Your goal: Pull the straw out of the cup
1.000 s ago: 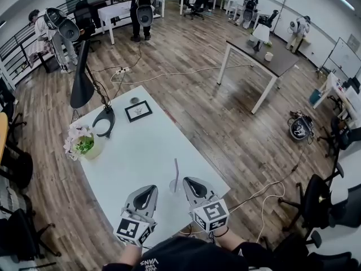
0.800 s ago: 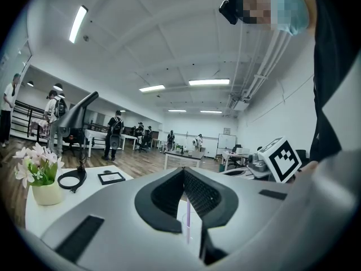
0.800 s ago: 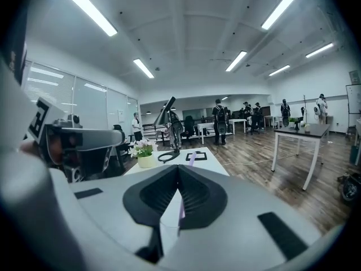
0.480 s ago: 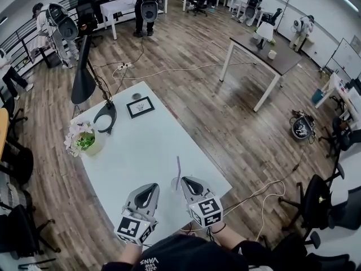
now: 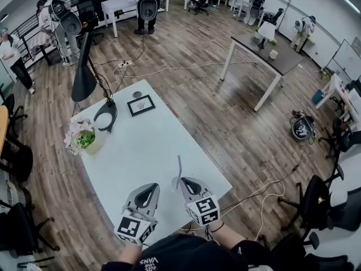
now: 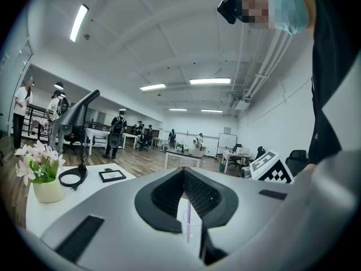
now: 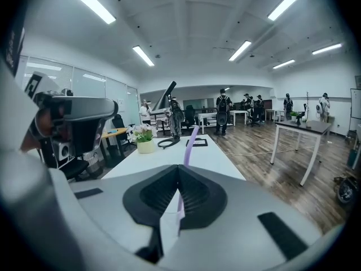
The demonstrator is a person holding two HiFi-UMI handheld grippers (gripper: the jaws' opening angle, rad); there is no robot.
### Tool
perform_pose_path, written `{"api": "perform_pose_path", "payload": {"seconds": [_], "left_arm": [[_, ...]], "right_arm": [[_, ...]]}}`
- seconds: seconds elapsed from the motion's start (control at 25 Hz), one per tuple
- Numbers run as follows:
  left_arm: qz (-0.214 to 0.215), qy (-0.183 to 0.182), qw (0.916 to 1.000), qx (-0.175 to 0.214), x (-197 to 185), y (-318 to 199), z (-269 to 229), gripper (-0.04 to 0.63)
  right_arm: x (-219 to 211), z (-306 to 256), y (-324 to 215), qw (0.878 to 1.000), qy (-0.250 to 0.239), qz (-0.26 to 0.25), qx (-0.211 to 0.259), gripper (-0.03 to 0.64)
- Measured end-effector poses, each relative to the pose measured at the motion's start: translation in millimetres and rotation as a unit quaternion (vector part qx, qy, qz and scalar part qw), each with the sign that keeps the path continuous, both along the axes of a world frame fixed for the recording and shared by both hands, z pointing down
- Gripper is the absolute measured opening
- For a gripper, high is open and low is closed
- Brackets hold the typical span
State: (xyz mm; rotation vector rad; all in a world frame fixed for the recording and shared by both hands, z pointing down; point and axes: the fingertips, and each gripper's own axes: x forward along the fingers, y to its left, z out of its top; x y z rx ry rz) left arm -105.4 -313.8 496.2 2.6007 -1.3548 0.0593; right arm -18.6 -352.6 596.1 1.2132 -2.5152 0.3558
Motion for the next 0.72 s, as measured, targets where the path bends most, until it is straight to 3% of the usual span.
{"api": "perform_pose_path", "payload": {"seconds": [0.64,0.72], "left_arm": [[0.002,0.006,1.0000,-0.003,0.4,1.0,-0.2,0.011],[0.003,0.006,1.0000,-0.003,0.8,1.4,0.2,0.011]], "right_arm": [[-0.2,1.7,-9.1,1.000,-0.008,0.011,-0.015,0.021],[-2.9,1.2,-9.8,1.000,-0.018,0.006,-0.022,0.080]]}}
